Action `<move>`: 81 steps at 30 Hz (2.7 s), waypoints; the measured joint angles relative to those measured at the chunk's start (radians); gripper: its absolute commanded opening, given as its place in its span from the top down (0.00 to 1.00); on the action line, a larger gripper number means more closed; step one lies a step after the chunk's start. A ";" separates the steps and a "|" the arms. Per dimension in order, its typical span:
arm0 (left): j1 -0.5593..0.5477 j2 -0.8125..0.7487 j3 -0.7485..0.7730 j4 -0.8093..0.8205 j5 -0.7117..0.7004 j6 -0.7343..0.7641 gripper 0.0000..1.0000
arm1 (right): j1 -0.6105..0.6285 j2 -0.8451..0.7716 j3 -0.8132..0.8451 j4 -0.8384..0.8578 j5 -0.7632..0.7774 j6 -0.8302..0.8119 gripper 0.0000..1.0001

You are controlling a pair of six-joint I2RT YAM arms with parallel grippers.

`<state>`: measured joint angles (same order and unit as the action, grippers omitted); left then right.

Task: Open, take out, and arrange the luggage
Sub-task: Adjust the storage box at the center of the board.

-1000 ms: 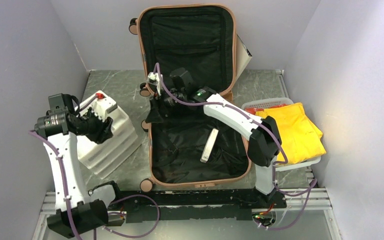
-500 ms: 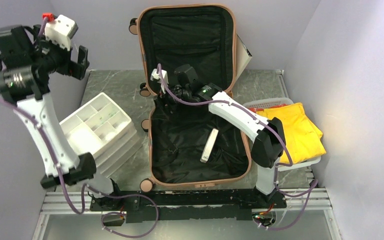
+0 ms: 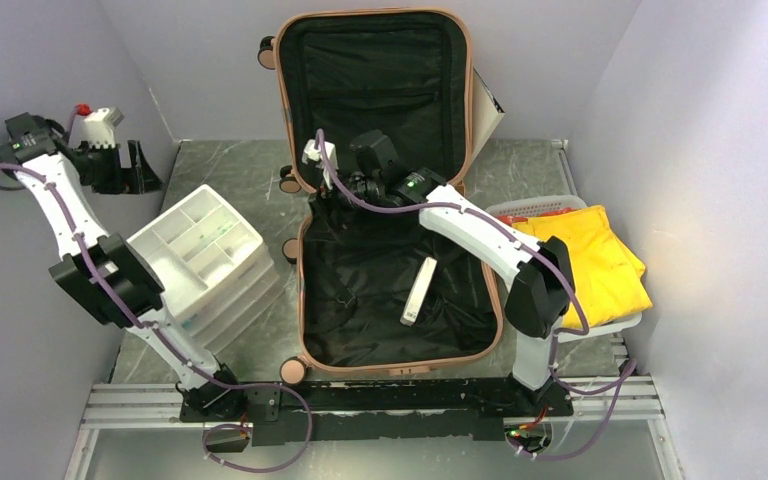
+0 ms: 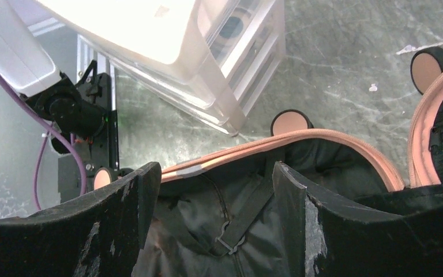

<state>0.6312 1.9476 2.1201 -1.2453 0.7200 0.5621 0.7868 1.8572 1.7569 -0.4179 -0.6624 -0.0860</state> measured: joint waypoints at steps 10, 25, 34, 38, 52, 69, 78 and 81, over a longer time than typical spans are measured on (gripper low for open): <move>0.044 -0.112 -0.224 -0.058 0.133 0.155 0.15 | 0.037 0.117 0.097 0.065 0.019 0.048 0.27; 0.087 -0.204 -0.546 -0.055 0.147 0.340 0.14 | 0.167 0.289 0.342 0.176 0.141 0.231 0.32; 0.088 -0.218 -0.561 -0.048 0.154 0.353 0.13 | 0.232 0.321 0.426 0.137 0.382 0.037 0.40; 0.088 -0.231 -0.582 -0.034 0.157 0.354 0.13 | 0.250 0.354 0.455 0.092 0.445 -0.012 0.62; 0.086 -0.254 -0.773 0.008 0.146 0.382 0.10 | 0.225 0.284 0.326 0.166 0.463 -0.013 1.00; 0.097 -0.212 -0.977 0.141 0.196 0.394 0.26 | 0.145 0.237 0.206 0.285 0.378 0.083 1.00; 0.092 -0.292 -1.012 0.277 0.153 0.283 0.12 | 0.144 0.267 0.266 0.244 0.436 0.141 0.90; 0.087 -0.449 -1.038 0.420 0.035 0.139 0.07 | 0.143 0.269 0.282 0.212 0.488 0.150 0.82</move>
<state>0.7185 1.4982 1.0824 -0.8249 0.7547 0.7013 0.9302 2.1262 2.0384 -0.2054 -0.1749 0.0635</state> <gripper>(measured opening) 0.878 0.146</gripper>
